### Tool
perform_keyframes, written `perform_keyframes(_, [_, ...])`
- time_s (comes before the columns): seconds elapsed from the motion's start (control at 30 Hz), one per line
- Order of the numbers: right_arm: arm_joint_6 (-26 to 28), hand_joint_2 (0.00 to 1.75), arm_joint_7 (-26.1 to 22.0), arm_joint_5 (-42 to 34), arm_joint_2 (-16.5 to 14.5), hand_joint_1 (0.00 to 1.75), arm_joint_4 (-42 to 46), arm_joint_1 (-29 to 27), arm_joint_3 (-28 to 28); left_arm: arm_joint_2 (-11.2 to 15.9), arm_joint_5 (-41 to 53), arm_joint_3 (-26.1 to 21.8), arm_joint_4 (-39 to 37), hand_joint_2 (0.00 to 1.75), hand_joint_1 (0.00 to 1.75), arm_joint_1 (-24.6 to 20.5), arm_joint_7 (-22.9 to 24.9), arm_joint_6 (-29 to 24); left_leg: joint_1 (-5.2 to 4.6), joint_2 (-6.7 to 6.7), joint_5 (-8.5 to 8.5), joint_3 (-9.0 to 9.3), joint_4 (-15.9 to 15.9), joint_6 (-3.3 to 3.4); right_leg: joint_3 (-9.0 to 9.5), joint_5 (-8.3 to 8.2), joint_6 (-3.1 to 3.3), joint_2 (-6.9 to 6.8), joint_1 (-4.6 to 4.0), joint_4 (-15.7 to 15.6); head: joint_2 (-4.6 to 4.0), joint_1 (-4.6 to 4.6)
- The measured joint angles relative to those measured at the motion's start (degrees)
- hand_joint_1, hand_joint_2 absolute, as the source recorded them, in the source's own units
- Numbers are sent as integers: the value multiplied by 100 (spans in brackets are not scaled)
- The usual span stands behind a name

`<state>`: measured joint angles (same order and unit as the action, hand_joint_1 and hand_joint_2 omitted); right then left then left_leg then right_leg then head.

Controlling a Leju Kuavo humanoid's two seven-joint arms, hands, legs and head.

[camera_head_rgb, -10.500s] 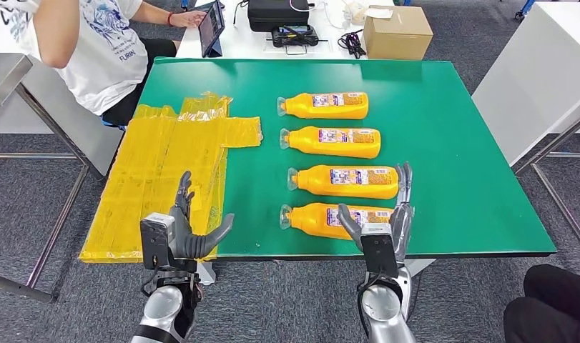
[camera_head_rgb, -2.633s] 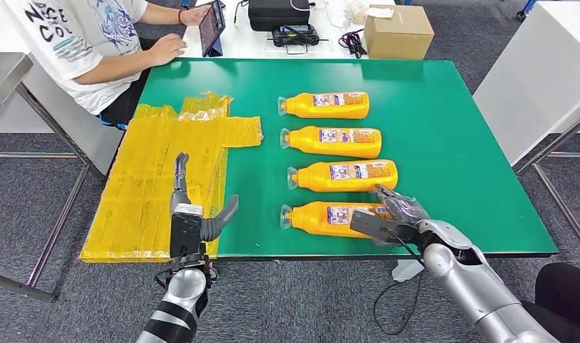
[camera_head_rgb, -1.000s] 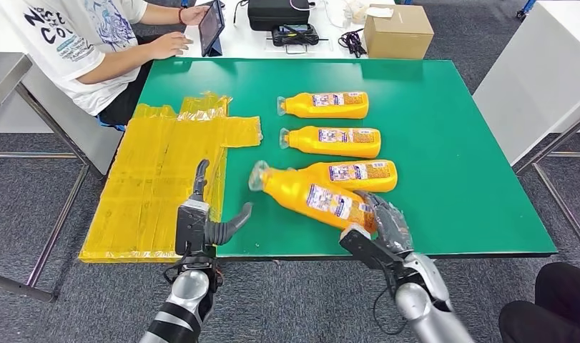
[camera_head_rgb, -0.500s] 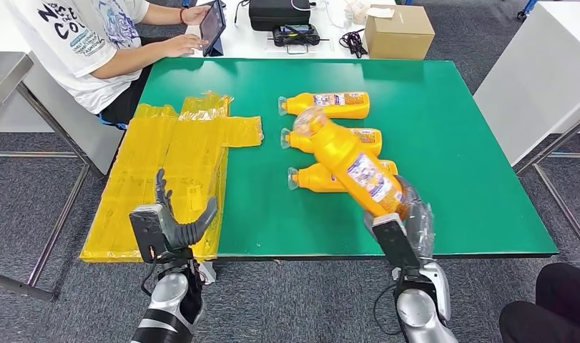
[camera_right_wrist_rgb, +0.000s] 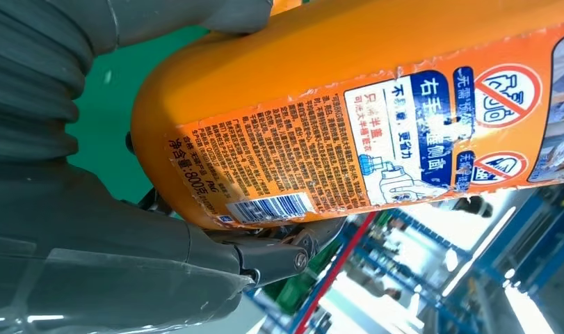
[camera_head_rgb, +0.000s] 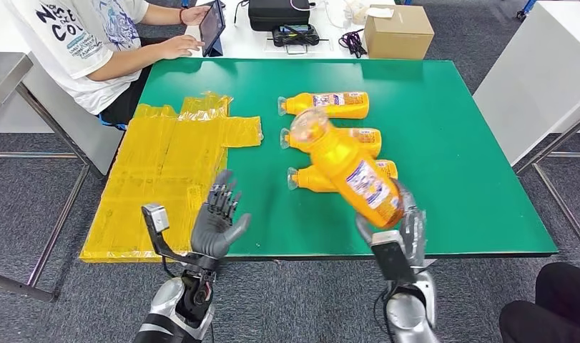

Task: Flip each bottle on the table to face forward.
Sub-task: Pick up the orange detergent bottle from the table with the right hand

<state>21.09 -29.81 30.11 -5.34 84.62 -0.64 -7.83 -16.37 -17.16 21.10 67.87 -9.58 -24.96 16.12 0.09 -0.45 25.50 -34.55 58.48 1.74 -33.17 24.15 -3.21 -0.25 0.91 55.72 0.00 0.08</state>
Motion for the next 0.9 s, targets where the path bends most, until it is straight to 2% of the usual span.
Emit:
perform_keyframes(0.1, [-14, 175, -139, 63, -134, 175, -149, 44, -158, 2, 10, 92, -14, 175, 0, -54, -23, 82, 1, 0, 0, 0, 0, 0, 0, 0, 0, 0, -1, 0, 0, -1])
perform_keyframes(0.43, [-220, 175, -88, 75, -341, 175, -686, 211, -660, 2, 52, 208, -16, 175, 0, -122, -31, 149, 0, -1, -1, -1, 0, 0, 0, 0, 0, -1, 0, 0, 0, 1])
perform_keyframes(0.9, [-416, 175, 0, -87, -443, 175, -1278, 372, -806, 13, 118, 266, 17, 175, 0, -104, -140, 360, 0, -2, -1, -1, 0, 0, 1, 0, 0, -1, 0, 1, 0, 1])
